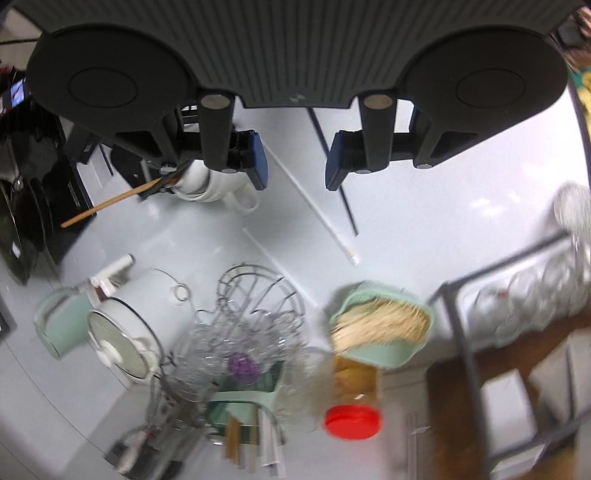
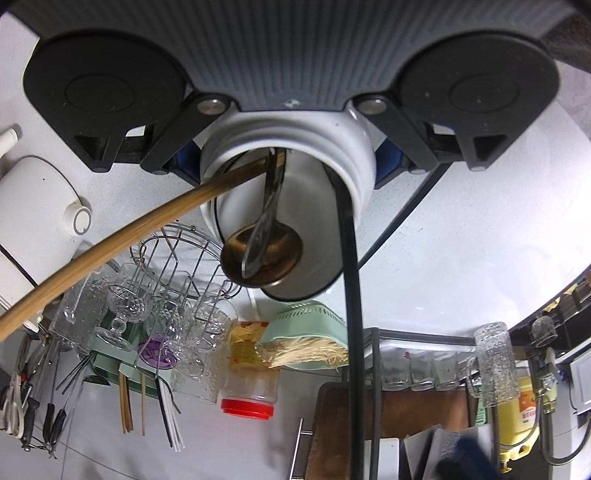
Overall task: Organize utensils
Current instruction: 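Move the open left gripper down to the remaining black chopstick, then close the left gripper on the black chopstick and lift it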
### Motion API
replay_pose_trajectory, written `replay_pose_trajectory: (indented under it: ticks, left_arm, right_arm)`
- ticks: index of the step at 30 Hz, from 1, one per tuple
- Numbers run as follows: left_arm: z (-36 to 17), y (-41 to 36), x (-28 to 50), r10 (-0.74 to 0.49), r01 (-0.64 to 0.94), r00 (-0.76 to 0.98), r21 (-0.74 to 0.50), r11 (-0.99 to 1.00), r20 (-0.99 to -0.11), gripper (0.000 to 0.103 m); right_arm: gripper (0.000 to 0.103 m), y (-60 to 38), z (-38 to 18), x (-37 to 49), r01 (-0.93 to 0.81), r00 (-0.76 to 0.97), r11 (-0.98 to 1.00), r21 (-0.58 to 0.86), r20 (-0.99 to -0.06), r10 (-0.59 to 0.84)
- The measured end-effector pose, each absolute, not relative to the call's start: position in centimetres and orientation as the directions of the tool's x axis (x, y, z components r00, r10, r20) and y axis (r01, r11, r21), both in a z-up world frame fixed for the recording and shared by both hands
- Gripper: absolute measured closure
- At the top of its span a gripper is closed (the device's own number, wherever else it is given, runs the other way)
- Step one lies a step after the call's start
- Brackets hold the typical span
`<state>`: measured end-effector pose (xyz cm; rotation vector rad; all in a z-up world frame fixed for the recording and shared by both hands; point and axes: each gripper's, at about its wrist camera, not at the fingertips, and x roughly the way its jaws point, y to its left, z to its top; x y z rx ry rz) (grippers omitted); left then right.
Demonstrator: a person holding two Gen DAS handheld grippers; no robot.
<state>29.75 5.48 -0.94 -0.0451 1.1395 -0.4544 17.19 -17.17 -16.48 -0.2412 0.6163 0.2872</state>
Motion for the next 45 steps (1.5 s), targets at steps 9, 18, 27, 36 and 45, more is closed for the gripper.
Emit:
replay_pose_trajectory:
  ticks: [9, 18, 27, 36, 45]
  left_arm:
    - [-8.7, 8.2, 27.0, -0.359, 0.181, 0.361, -0.313, 0.932, -0.861, 0.064]
    - [-14.8, 7.9, 24.1, -0.314, 0.145, 0.360, -0.279, 0.949, -0.879, 0.064]
    - [-18.1, 6.9, 22.9, -0.294, 0.107, 0.355, -0.274, 0.956, -0.888, 0.064]
    - [-19.6, 4.2, 23.1, -0.283, 0.160, 0.339, -0.242, 0.957, -0.897, 0.066]
    - [-20.0, 2.2, 24.2, -0.220, 0.193, 0.362, -0.158, 0.968, -0.906, 0.071]
  right_arm:
    - [0.005, -17.3, -16.2, 17.4, -0.313, 0.772, 0.946, -0.088, -0.604, 0.199]
    - [0.003, -17.6, -15.5, 16.0, -0.305, 0.792, 0.946, -0.107, -0.581, 0.190]
    - [0.014, -18.4, -15.2, 15.4, -0.299, 0.779, 0.952, -0.064, -0.592, 0.205]
    - [0.014, -18.5, -15.3, 15.2, -0.293, 0.784, 0.954, -0.062, -0.587, 0.202]
    - [0.014, -18.2, -15.4, 15.3, -0.290, 0.788, 0.954, -0.079, -0.586, 0.191]
